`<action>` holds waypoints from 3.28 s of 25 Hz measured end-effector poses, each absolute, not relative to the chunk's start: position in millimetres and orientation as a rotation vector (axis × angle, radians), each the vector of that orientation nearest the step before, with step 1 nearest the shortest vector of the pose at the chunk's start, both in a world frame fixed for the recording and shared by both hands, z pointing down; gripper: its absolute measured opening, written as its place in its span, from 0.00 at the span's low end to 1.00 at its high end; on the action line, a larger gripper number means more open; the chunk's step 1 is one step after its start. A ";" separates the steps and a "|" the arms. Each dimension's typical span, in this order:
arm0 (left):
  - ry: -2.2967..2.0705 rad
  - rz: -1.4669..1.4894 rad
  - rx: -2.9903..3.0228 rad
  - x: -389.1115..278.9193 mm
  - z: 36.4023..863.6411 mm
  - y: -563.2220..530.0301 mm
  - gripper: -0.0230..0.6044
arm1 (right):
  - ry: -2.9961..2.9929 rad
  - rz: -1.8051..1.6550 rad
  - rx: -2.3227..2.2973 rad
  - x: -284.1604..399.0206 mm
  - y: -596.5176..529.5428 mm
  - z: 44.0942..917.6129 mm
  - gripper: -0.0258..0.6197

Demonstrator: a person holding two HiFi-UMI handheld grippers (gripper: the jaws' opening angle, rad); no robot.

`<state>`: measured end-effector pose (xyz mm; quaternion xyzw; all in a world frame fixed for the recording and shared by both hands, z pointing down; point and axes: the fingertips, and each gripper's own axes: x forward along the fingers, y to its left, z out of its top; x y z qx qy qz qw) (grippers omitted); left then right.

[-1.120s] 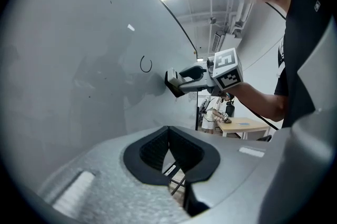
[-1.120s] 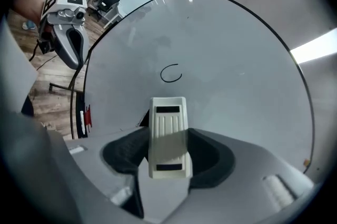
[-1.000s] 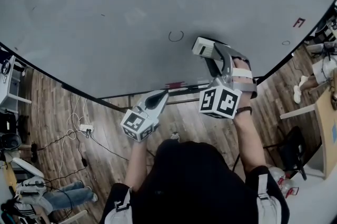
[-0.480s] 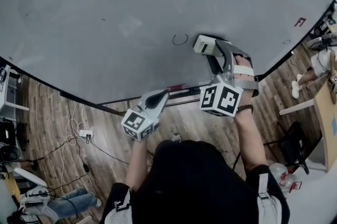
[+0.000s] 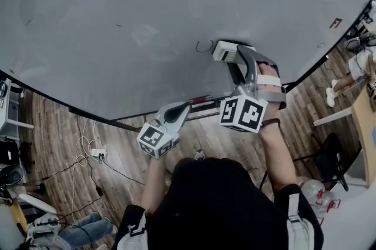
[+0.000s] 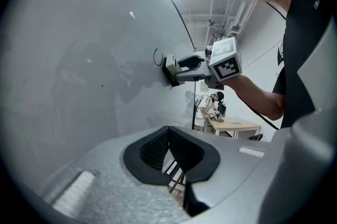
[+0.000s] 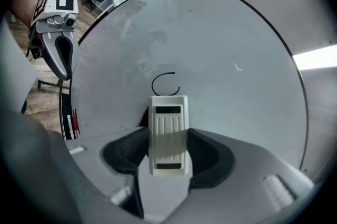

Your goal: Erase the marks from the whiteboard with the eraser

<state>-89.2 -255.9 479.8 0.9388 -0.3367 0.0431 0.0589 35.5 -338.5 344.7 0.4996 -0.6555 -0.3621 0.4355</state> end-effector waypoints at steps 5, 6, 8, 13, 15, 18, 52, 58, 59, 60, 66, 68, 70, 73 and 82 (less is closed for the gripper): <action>-1.021 0.134 2.837 -99.8 483.4 -256.8 0.05 | -1.636 -0.904 1.244 22.7 -338.9 344.4 0.40; -1.022 0.134 2.835 -101.8 484.4 -257.0 0.05 | -1.632 -0.903 1.246 21.5 -339.3 344.5 0.40; -1.019 0.135 2.832 -105.2 486.0 -257.9 0.05 | -1.622 -0.900 1.252 20.1 -339.7 344.6 0.40; -0.994 0.137 2.838 -110.5 488.5 -262.3 0.05 | -1.610 -0.906 1.263 9.0 -339.5 342.7 0.40; -0.987 0.136 2.842 -110.4 489.1 -263.0 0.05 | -1.616 -0.921 1.256 0.7 -338.0 340.9 0.40; -0.984 0.134 2.844 -109.5 489.3 -262.2 0.05 | -1.629 -0.953 1.237 -12.9 -333.6 338.3 0.40; -0.995 0.128 2.839 -85.7 484.0 -256.8 0.05 | -1.644 -0.877 1.299 51.1 -343.4 337.0 0.40; -1.005 0.114 2.820 -88.7 485.7 -252.7 0.05 | -1.662 -0.927 1.270 23.8 -337.6 327.6 0.40; -1.007 0.114 2.815 -90.9 487.2 -252.1 0.05 | -1.669 -0.940 1.265 15.7 -336.5 326.0 0.39; -1.010 0.114 2.811 -94.3 489.1 -251.5 0.05 | -1.675 -0.953 1.259 6.4 -335.7 324.9 0.39; -1.047 0.109 2.796 -116.3 493.1 -252.0 0.05 | -1.704 -1.025 1.227 -38.3 -330.2 321.1 0.39; -1.065 0.112 2.795 -118.0 491.2 -252.3 0.05 | -1.712 -1.041 1.222 -41.7 -327.6 318.8 0.39; -1.082 0.111 2.790 -121.0 489.4 -251.7 0.05 | -1.721 -1.056 1.217 -46.4 -324.2 316.8 0.39; -1.100 0.113 2.785 -130.5 488.4 -251.5 0.05 | -1.738 -1.083 1.201 -62.5 -319.3 315.0 0.39; -1.089 0.135 2.799 -134.1 486.5 -258.3 0.05 | -1.775 -1.084 1.192 -64.6 -321.4 321.9 0.39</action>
